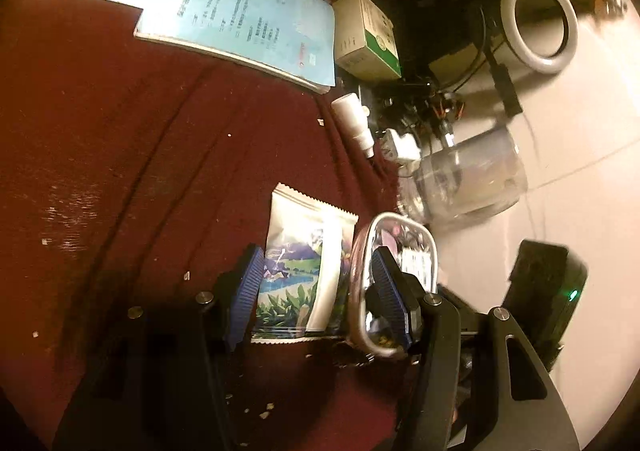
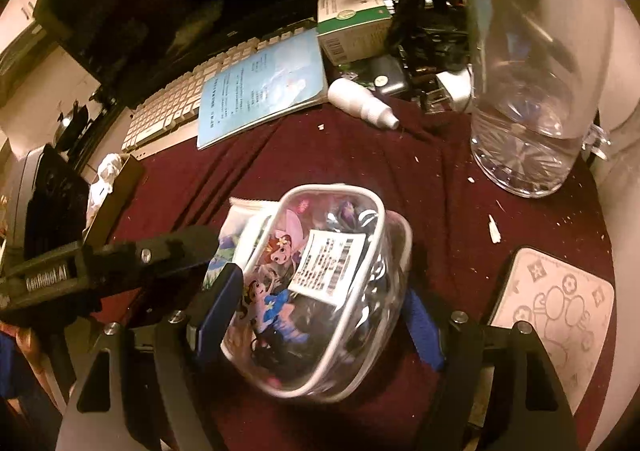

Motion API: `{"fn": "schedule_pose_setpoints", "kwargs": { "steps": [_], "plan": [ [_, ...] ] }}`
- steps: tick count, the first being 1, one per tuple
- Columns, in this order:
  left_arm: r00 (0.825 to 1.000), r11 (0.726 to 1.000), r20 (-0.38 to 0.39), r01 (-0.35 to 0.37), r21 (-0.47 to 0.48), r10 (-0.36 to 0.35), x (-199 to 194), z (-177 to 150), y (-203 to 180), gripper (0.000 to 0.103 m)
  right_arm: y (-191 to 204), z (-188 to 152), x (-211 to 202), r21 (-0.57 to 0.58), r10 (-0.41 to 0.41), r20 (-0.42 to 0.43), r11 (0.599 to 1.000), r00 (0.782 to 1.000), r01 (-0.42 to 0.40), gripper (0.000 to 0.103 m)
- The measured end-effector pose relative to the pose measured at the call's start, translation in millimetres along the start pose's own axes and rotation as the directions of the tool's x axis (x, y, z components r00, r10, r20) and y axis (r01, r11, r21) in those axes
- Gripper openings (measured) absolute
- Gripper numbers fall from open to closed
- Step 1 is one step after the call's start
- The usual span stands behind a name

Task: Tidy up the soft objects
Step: 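Grasp the clear cartoon pouch with the right gripper while the left gripper grasps the flower packet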

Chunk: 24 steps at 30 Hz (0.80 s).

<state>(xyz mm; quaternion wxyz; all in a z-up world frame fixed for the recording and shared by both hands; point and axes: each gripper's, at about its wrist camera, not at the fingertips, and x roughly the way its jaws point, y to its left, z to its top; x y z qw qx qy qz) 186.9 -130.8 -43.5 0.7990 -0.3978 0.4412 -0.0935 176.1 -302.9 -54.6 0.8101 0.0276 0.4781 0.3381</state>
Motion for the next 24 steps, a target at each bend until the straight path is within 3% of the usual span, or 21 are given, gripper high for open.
{"fn": "schedule_pose_setpoints", "kwargs": {
  "steps": [5, 13, 19, 24],
  "plan": [
    [0.992, 0.992, -0.054, 0.106, -0.065, -0.110, 3.3, -2.0, 7.4, 0.055, 4.1, 0.1, 2.7, -0.019, -0.007, 0.004, 1.000, 1.000, 0.007, 0.078],
    [0.991, 0.990, -0.041, 0.123, -0.072, -0.126, -5.5, -10.8, 8.4, 0.055, 8.8, 0.1, 4.2, -0.031, -0.062, 0.014, 0.998, 0.998, 0.063, 0.074],
    [0.996, 0.995, -0.023, 0.085, -0.053, -0.086, -9.5, -15.8, 8.1, 0.055, 5.4, 0.0, 0.9, -0.026, -0.147, 0.010, 0.989, 0.989, 0.147, 0.069],
    [1.000, 0.999, 0.000, -0.026, 0.021, 0.026, -12.1, -14.0, -3.5, 0.055, 14.4, 2.3, 2.5, -0.085, -0.211, 0.009, 0.974, 0.977, 0.211, 0.069]
  ]
}}
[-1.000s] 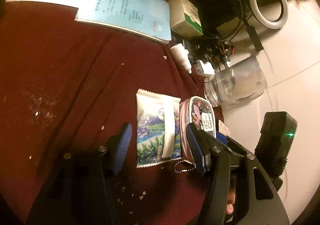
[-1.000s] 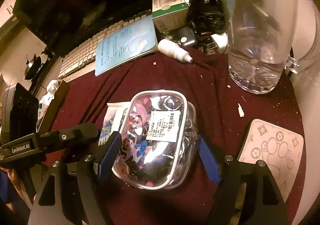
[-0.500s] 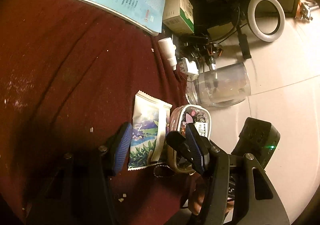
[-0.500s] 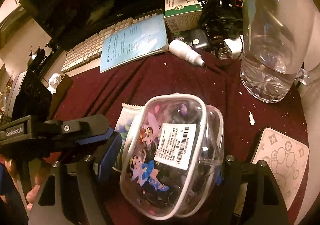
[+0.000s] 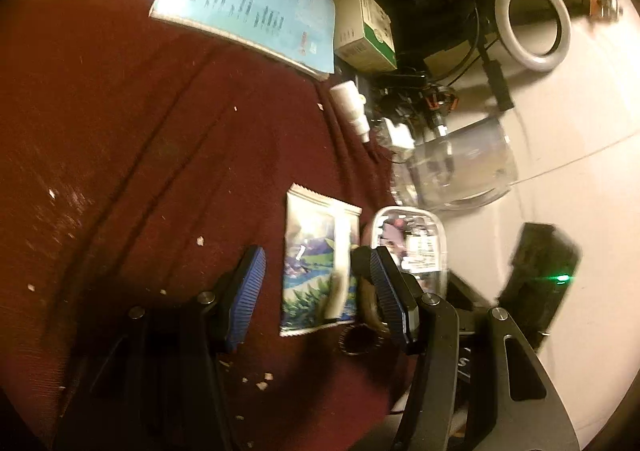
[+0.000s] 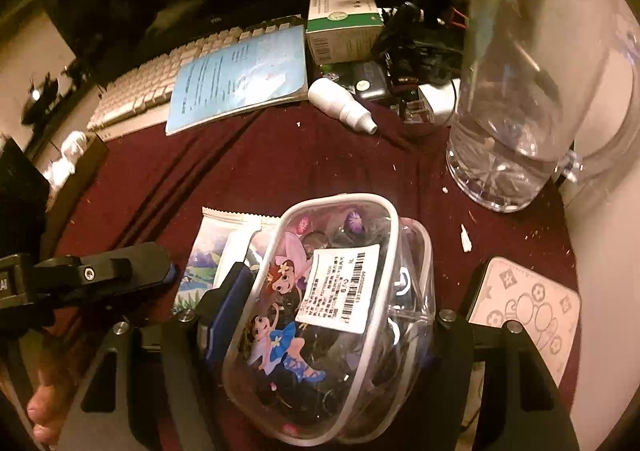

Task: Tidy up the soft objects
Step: 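Grasp the clear cartoon pouch with the right gripper while the left gripper grasps the flower packet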

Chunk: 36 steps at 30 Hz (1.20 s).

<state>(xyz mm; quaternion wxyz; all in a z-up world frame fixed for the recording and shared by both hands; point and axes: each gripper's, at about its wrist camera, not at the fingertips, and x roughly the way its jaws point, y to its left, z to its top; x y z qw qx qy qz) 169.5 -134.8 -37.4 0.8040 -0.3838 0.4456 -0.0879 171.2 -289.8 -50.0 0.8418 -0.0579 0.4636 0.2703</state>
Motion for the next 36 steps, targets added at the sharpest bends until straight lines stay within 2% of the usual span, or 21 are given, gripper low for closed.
{"fn": "schedule_pose_setpoints", "kwargs": {
  "steps": [3, 4, 6, 10, 12, 15, 17, 21, 23, 24, 28, 31, 33, 36],
  "plan": [
    [1.000, 0.999, -0.006, -0.024, 0.034, 0.024, 1.5, -1.1, -4.9, 0.055, -2.4, -3.4, -4.5, -0.028, -0.080, 0.004, 0.996, 0.997, 0.080, 0.068],
    [1.000, 0.999, -0.010, -0.020, 0.038, 0.020, 3.0, -0.8, -5.3, 0.055, -3.3, -5.9, -3.4, -0.040, -0.069, -0.001, 0.997, 0.998, 0.068, 0.068],
    [1.000, 0.999, -0.024, 0.010, 0.033, -0.009, 8.1, 0.4, -5.8, 0.055, -4.6, -8.3, -2.0, -0.037, -0.001, 0.005, 0.999, 1.000, 0.002, 0.046],
    [0.998, 0.999, -0.032, 0.046, 0.014, -0.046, 10.6, 2.7, -3.5, 0.055, -2.7, -9.9, -2.0, -0.045, 0.035, 0.027, 0.998, 0.999, -0.034, 0.041],
    [0.992, 0.993, -0.054, 0.109, -0.038, -0.111, 12.0, 4.3, 4.6, 0.055, -10.1, -9.7, -3.4, -0.009, 0.091, 0.031, 0.996, 0.995, -0.090, 0.034],
    [0.986, 0.986, -0.062, 0.148, -0.070, -0.153, 10.1, 3.0, 7.9, 0.055, -20.5, -12.3, -6.6, 0.050, 0.146, 0.037, 0.988, 0.989, -0.147, 0.033],
    [0.986, 0.987, -0.069, 0.151, -0.062, -0.155, 8.1, 0.2, 5.9, 0.055, -19.3, -13.8, -8.4, 0.050, 0.137, 0.038, 0.989, 0.990, -0.138, 0.033],
    [0.991, 0.993, -0.073, 0.115, -0.025, -0.116, 6.7, -7.2, -1.2, 0.055, -10.2, -15.7, -9.9, 0.008, 0.055, 0.029, 0.998, 0.998, -0.056, 0.033],
    [0.992, 0.995, -0.073, 0.104, -0.007, -0.105, 7.4, -10.5, -5.1, 0.055, -3.0, -16.4, -10.1, -0.032, -0.033, 0.030, 0.999, 0.999, 0.034, 0.033],
    [0.992, 0.995, -0.072, 0.101, 0.004, -0.101, 8.0, -11.8, -7.4, 0.055, 0.8, -16.4, -10.5, -0.053, -0.046, 0.035, 0.997, 0.998, 0.048, 0.033],
    [0.994, 0.995, -0.052, 0.095, 0.011, -0.094, 10.9, -12.6, -8.2, 0.055, 4.6, -18.9, -12.4, -0.076, 0.006, 0.045, 0.997, 0.999, -0.003, 0.032],
    [0.987, 0.989, -0.066, 0.143, -0.024, -0.145, 13.3, -12.7, -2.7, 0.055, -10.2, -20.8, -17.6, -0.010, 0.119, 0.044, 0.993, 0.992, -0.119, 0.032],
    [0.982, 0.986, -0.083, 0.167, -0.027, -0.169, 14.4, -12.5, -4.0, 0.055, -10.5, -23.9, -17.2, -0.005, 0.127, 0.032, 0.992, 0.991, -0.127, 0.032],
    [0.992, 0.992, -0.038, 0.119, 0.027, -0.118, 7.1, -5.7, -13.1, 0.055, -12.0, -26.3, -20.3, 0.006, 0.095, 0.043, 0.995, 0.995, -0.095, 0.032]
  ]
}}
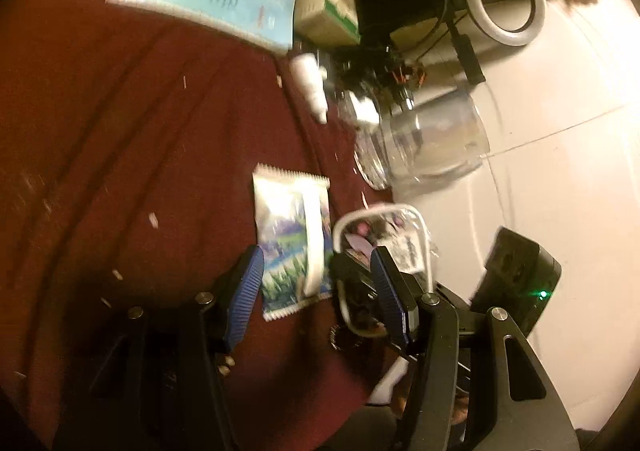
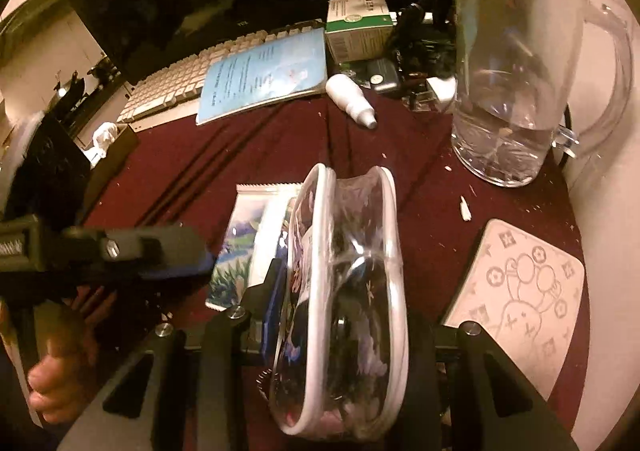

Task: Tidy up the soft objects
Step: 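Grasp the clear cartoon pouch with the right gripper while the left gripper grasps the flower packet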

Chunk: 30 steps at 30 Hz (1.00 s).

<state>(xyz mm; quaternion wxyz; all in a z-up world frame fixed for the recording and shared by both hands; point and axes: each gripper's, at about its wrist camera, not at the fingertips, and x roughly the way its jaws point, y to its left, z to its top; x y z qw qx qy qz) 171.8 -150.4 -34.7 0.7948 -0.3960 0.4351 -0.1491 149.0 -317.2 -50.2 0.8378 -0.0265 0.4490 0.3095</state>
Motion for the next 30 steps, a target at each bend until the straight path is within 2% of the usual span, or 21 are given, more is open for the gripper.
{"fn": "schedule_pose_setpoints", "kwargs": {
  "steps": [4, 6, 9, 12, 16, 18, 23, 24, 25, 27, 30],
  "plan": [
    [0.997, 0.997, 0.015, -0.072, 0.040, 0.071, 5.0, 15.6, -6.4, 0.055, -3.1, 9.3, -11.2, 0.041, 0.009, 0.051, 0.999, 0.999, -0.011, 0.032],
    [0.996, 0.995, -0.002, -0.093, 0.023, 0.093, 12.9, 20.6, -2.8, 0.055, -0.3, 11.7, -4.5, 0.039, 0.008, 0.036, 0.999, 0.999, -0.009, 0.032],
    [0.997, 0.997, 0.001, -0.073, 0.015, 0.073, 19.1, 24.7, 3.0, 0.055, 2.5, 9.2, 10.0, 0.019, -0.030, 0.001, 0.999, 1.000, 0.030, 0.032],
    [0.998, 0.998, 0.011, -0.064, 0.012, 0.064, 21.4, 26.4, 4.5, 0.055, 4.8, 8.9, 10.6, 0.004, -0.066, 0.004, 0.998, 0.998, 0.066, 0.032],
    [1.000, 0.999, 0.000, -0.031, 0.026, 0.031, 27.8, 23.1, 1.1, 0.055, 5.1, 7.7, 9.9, -0.001, -0.026, 0.011, 1.000, 1.000, 0.026, 0.032],
    [0.999, 0.999, -0.010, 0.030, -0.016, -0.030, 27.0, 20.4, 7.0, 0.053, 2.2, 5.8, 8.7, 0.007, -0.001, 0.016, 1.000, 1.000, 0.001, 0.032],
    [0.985, 0.987, -0.087, 0.145, -0.071, -0.151, 32.9, 10.4, 8.7, 0.042, -5.3, 4.6, 8.3, 0.044, 0.046, 0.025, 0.998, 0.999, -0.047, 0.032],
    [0.989, 0.991, -0.077, 0.118, -0.055, -0.123, 32.6, 7.3, 5.4, 0.038, -4.9, 4.2, 8.1, 0.042, 0.045, 0.026, 0.998, 0.999, -0.046, 0.032],
    [0.994, 0.995, -0.066, 0.088, -0.050, -0.091, 32.0, 5.3, 4.3, 0.025, -4.1, 3.7, 7.7, 0.039, 0.042, 0.029, 0.998, 0.999, -0.043, 0.032],
    [0.995, 0.994, -0.064, 0.077, -0.083, -0.082, 35.1, 2.7, 9.5, 0.013, -3.3, 3.2, 8.2, 0.038, 0.037, 0.035, 0.999, 0.999, -0.038, 0.032],
    [0.994, 0.988, -0.054, 0.090, -0.125, -0.097, 31.9, 1.2, 18.4, 0.012, -5.5, 3.1, 7.2, 0.048, 0.036, 0.039, 0.998, 0.999, -0.038, 0.032]
  ]
}}
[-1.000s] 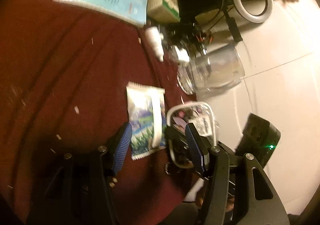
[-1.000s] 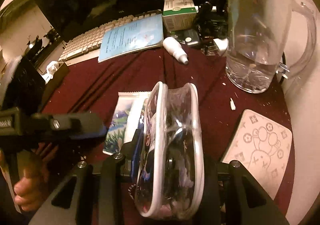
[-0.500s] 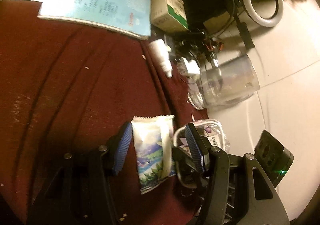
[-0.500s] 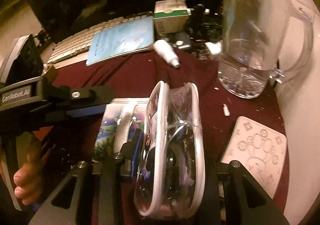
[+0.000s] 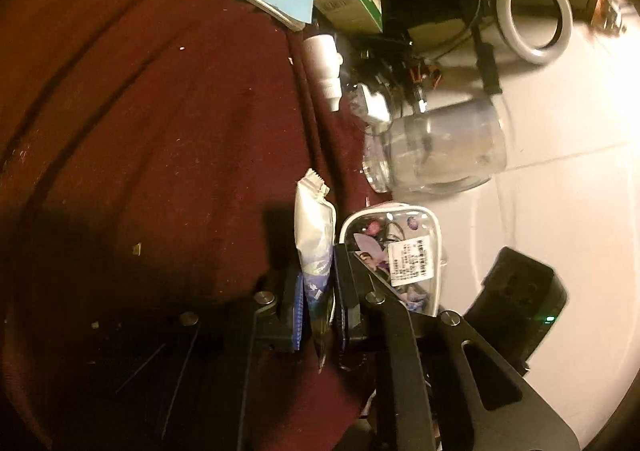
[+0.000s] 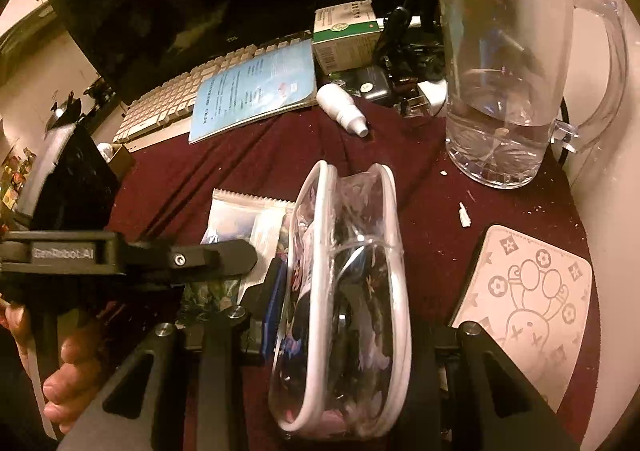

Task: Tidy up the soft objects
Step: 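Grasp the clear cartoon pouch with the right gripper while the left gripper grasps the flower packet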

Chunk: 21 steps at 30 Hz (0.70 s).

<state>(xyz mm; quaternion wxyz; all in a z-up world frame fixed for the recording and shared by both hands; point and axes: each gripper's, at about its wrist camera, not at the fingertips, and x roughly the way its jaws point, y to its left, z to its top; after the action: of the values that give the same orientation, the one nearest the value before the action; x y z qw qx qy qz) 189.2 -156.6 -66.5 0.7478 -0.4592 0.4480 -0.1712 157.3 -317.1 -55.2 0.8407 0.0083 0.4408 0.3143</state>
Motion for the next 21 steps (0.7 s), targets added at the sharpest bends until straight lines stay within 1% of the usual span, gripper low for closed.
{"fn": "schedule_pose_setpoints", "kwargs": {
  "steps": [3, 7, 13, 14, 15, 18, 20, 21],
  "plan": [
    [0.999, 0.999, 0.022, -0.028, 0.020, 0.028, -8.8, -5.5, -3.1, 0.012, -2.6, -1.1, -2.6, 0.017, 0.001, 0.002, 1.000, 1.000, -0.002, 0.032],
    [0.999, 1.000, 0.036, -0.006, 0.016, 0.006, -22.1, -10.4, -1.8, 0.012, -6.8, -2.3, -6.9, 0.045, 0.029, 0.004, 0.999, 1.000, -0.030, 0.032],
    [0.996, 0.999, 0.074, 0.039, 0.004, -0.039, -48.9, -18.2, 4.0, 0.012, -6.3, -5.0, -21.5, 0.047, -0.018, 0.040, 0.999, 0.999, 0.016, 0.032],
    [0.995, 0.999, 0.083, 0.049, -0.002, -0.049, -54.8, -20.3, 6.1, 0.012, -5.1, -4.6, -24.8, 0.047, -0.038, 0.046, 0.998, 0.998, 0.036, 0.032],
    [0.995, 0.999, 0.089, 0.050, -0.006, -0.050, -58.5, -21.6, 7.0, 0.011, -2.5, -4.1, -28.7, 0.043, -0.055, 0.054, 0.998, 0.997, 0.053, 0.032],
    [0.991, 0.999, 0.123, 0.049, 0.003, -0.049, -75.8, -27.4, 7.3, 0.012, 12.8, 0.8, -39.2, 0.012, -0.050, 0.083, 0.999, 0.995, 0.049, 0.032],
    [0.987, 0.999, 0.154, 0.041, 0.007, -0.042, -91.3, -32.3, 8.8, 0.011, 25.4, 5.3, -38.3, -0.012, -0.063, 0.087, 0.998, 0.994, 0.065, 0.032],
    [0.984, 0.999, 0.175, 0.032, 0.015, -0.034, -100.7, -34.0, 7.7, 0.012, 31.4, 7.5, -35.3, -0.026, -0.107, 0.083, 0.994, 0.991, 0.110, 0.032]
  ]
}}
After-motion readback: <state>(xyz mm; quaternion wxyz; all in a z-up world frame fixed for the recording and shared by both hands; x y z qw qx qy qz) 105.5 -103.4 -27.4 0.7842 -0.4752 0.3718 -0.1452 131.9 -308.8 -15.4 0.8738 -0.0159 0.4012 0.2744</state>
